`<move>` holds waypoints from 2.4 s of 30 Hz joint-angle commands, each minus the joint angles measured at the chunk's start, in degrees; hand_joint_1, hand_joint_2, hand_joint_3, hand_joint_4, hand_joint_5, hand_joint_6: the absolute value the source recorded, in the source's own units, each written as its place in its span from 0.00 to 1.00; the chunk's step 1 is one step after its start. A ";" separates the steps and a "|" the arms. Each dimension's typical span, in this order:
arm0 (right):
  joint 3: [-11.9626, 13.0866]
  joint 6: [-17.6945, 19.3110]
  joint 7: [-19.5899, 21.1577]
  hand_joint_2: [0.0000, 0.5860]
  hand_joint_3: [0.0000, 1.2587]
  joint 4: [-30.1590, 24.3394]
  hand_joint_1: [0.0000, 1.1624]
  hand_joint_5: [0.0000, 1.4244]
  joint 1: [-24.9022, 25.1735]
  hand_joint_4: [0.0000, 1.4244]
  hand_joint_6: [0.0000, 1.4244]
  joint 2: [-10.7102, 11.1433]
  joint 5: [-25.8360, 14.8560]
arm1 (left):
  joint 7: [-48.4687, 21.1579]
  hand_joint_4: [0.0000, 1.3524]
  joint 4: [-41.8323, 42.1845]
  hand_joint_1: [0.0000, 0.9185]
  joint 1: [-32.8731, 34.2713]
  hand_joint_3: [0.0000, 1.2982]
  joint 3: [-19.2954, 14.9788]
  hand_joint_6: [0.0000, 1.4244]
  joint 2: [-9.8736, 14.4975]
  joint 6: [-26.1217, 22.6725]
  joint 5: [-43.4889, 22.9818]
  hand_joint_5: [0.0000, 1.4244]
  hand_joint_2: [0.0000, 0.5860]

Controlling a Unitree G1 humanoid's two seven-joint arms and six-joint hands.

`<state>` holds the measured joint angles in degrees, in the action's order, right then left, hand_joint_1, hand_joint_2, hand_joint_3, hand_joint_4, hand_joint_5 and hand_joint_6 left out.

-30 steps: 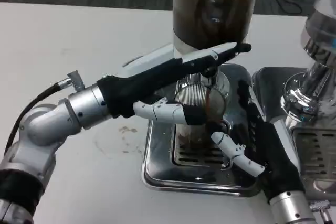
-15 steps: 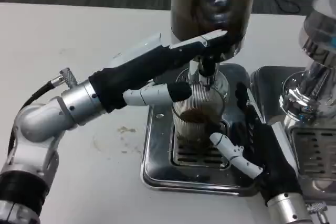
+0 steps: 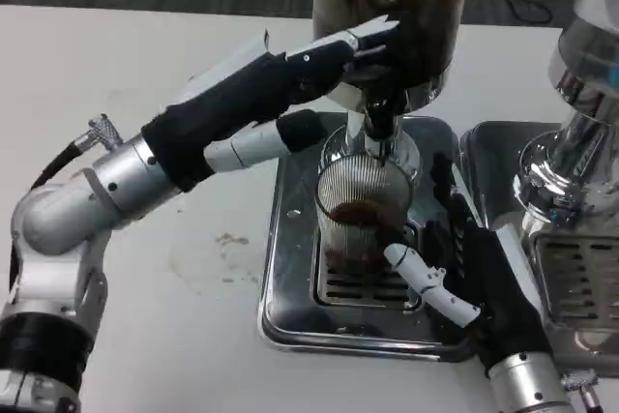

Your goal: Grasp the cup under the faucet to collect the drink, then remove the cup.

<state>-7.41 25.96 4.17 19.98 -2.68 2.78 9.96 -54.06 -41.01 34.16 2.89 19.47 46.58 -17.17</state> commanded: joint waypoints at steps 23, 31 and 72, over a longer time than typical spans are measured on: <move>1.13 7.18 -1.84 0.40 0.00 4.62 0.44 0.00 1.66 0.00 0.00 0.27 -1.73 | -1.35 0.47 11.76 0.15 -11.62 0.46 -12.59 0.35 2.53 -10.63 -7.33 0.51 0.20; 0.66 7.30 -1.91 0.34 0.00 4.10 0.53 0.00 0.88 0.00 0.00 1.19 -0.21 | -0.51 0.46 6.94 0.14 -15.77 0.45 -14.50 0.32 4.50 -8.14 -4.75 0.49 0.20; -2.49 6.52 2.70 0.34 0.00 15.51 0.54 0.00 8.24 0.00 0.00 -0.27 6.05 | 3.76 0.46 4.57 0.18 -24.67 0.46 -16.27 0.28 8.99 -5.84 -1.03 0.49 0.22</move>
<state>-9.45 33.30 6.97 33.60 5.09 2.65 15.65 -50.92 -36.27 10.08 -13.01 27.22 40.01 -19.42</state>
